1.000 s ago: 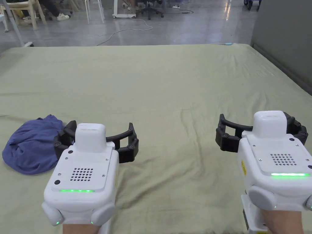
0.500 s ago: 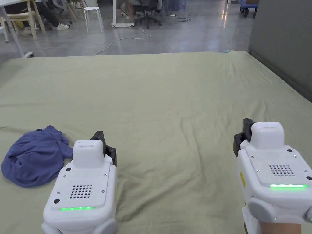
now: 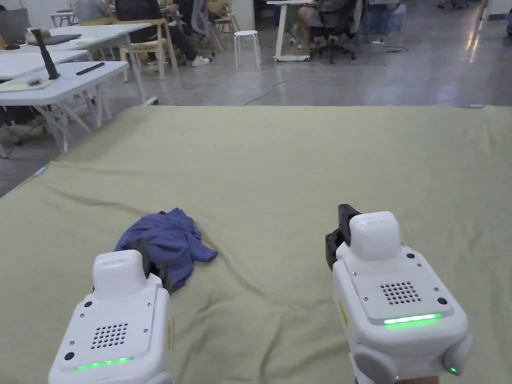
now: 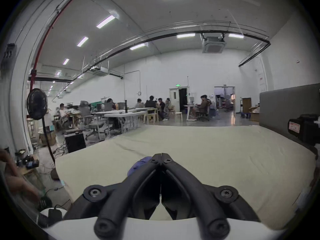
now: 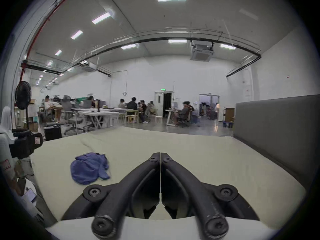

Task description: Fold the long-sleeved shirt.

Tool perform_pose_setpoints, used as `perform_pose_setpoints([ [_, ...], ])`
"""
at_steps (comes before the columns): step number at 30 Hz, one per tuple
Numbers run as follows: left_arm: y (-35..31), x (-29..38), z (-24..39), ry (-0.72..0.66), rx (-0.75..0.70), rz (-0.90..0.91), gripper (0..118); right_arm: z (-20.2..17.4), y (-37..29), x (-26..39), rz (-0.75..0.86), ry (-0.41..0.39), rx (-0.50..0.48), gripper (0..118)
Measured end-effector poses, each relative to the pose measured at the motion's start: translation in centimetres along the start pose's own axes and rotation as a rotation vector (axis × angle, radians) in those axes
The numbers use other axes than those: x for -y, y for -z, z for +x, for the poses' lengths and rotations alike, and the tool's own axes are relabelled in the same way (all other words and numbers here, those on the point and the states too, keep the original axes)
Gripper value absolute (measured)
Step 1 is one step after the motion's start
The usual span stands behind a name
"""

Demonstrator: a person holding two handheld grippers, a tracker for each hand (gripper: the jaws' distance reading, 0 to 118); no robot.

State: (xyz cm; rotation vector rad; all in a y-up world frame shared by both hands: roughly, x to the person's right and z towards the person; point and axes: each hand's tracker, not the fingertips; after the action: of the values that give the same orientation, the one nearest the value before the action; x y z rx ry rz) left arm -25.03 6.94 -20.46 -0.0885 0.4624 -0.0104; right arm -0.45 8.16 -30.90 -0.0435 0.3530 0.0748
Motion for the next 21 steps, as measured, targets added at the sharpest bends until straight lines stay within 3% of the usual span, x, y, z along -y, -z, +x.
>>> perform_pose_setpoints([
  [3,1.4,-0.1,-0.7,-0.005,-0.014,-0.042,19,-0.7,0.4,0.0,-0.024,0.012,-0.04,0],
  [4,2.4,-0.2,-0.7,0.007,-0.02,-0.08,19,-0.9,0.7,0.0,-0.023,0.012,-0.046,0],
  [5,3.9,-0.3,-0.7,0.016,-0.032,-0.138,49,-0.9,0.7,0.1,-0.022,0.011,-0.053,0],
  [6,6.7,-0.5,-0.9,-0.001,-0.026,-0.275,105,-1.0,0.8,0.1,-0.024,0.007,-0.063,0],
  [7,8.6,0.0,-1.3,-0.051,-0.09,-0.431,118,-1.1,0.9,0.3,-0.027,0.002,-0.068,0],
  [10,17.1,-0.1,-1.5,-0.118,0.003,-0.555,118,-1.4,1.5,0.9,-0.04,0.001,-0.083,0],
  [12,22.4,1.2,-1.5,-0.107,-0.03,-0.624,118,-1.7,1.9,1.3,-0.059,0.01,-0.095,0],
  [18,32.5,6.5,-3.1,0.05,-0.13,-0.829,117,-1.4,3.7,2.3,-0.138,-0.01,-0.111,0],
  [20,34.0,7.1,-3.6,0.018,-0.131,-0.859,103,-1.1,4.0,2.3,-0.144,-0.012,-0.102,0],
  [21,34.5,7.1,-3.8,-0.003,-0.117,-0.879,68,-0.9,4.1,2.3,-0.144,-0.012,-0.1,0],
])
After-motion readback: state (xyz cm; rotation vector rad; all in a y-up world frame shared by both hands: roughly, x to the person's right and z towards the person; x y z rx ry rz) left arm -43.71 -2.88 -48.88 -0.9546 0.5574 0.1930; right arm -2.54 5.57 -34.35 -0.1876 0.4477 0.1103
